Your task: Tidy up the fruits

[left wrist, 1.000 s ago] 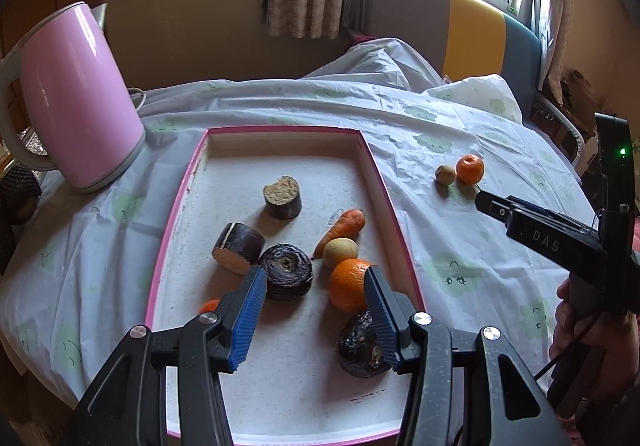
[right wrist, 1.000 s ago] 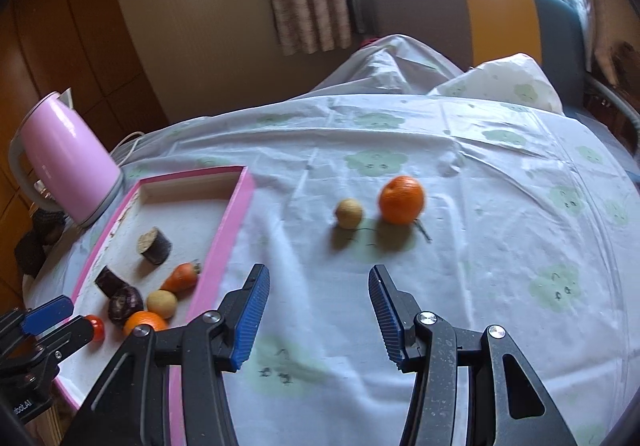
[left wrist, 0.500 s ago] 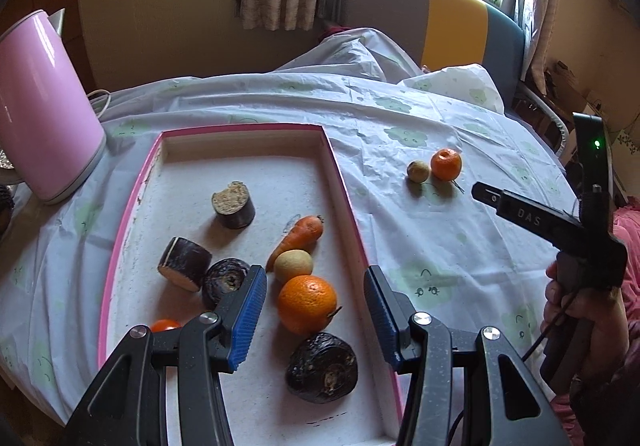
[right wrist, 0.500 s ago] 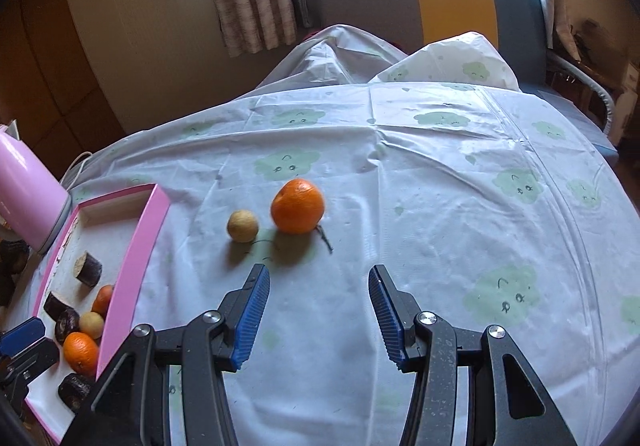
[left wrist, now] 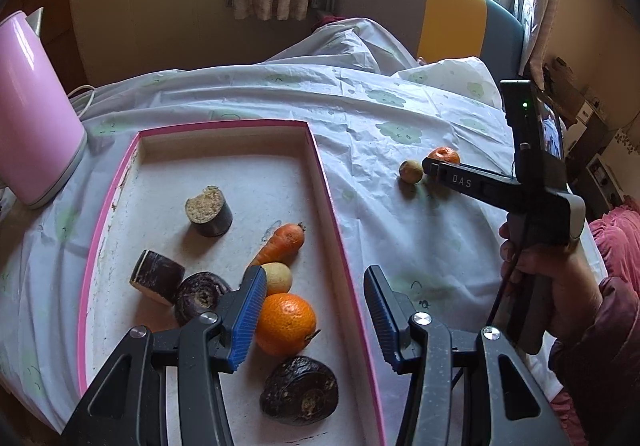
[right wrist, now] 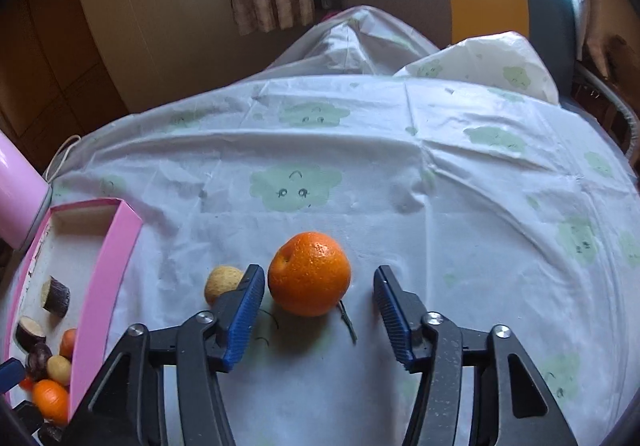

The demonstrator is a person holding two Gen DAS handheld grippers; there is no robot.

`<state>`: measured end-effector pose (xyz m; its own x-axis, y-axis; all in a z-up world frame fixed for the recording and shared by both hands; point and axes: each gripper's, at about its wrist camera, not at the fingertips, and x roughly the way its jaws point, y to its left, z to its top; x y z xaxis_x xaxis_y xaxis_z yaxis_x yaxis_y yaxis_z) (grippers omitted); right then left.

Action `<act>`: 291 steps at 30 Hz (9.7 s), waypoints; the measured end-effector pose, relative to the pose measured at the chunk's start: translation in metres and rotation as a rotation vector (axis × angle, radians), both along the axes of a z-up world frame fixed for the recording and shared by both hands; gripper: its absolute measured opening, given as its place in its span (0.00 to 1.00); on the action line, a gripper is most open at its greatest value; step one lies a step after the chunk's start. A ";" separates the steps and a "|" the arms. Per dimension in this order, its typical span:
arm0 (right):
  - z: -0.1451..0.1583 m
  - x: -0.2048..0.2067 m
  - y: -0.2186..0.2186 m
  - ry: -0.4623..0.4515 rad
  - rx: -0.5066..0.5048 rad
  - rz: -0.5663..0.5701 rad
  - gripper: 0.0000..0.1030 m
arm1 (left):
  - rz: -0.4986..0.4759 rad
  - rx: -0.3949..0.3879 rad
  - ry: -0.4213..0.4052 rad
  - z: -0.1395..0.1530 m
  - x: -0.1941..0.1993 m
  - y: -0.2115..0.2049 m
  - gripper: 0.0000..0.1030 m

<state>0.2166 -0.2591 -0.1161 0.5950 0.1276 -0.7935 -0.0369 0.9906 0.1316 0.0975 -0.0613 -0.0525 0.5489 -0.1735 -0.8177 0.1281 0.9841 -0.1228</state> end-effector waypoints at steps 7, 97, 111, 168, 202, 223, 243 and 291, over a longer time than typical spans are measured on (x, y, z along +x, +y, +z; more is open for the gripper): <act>0.010 -0.028 -0.019 0.012 -0.008 -0.032 0.37 | -0.040 -0.045 0.002 0.005 0.014 -0.016 0.48; -0.003 -0.120 -0.043 -0.059 -0.109 -0.128 0.37 | -0.128 -0.003 -0.120 0.022 -0.027 -0.065 0.24; -0.002 -0.120 -0.040 -0.057 -0.135 -0.128 0.37 | 0.043 0.019 -0.149 0.033 -0.034 0.013 0.24; 0.044 -0.074 0.192 -0.026 -0.043 0.447 0.38 | 0.336 0.062 -0.134 0.024 -0.061 0.124 0.44; 0.072 -0.142 0.183 -0.193 -0.068 0.320 0.72 | 0.358 0.079 -0.186 0.044 -0.080 0.118 0.58; 0.080 -0.183 0.165 -0.254 -0.060 0.252 0.81 | 0.418 0.136 -0.254 0.057 -0.100 0.109 0.65; 0.080 -0.187 0.174 -0.269 -0.072 0.270 0.82 | 0.401 0.124 -0.266 0.058 -0.105 0.110 0.65; 0.076 -0.188 0.179 -0.261 -0.082 0.290 0.83 | 0.402 0.128 -0.271 0.062 -0.109 0.111 0.65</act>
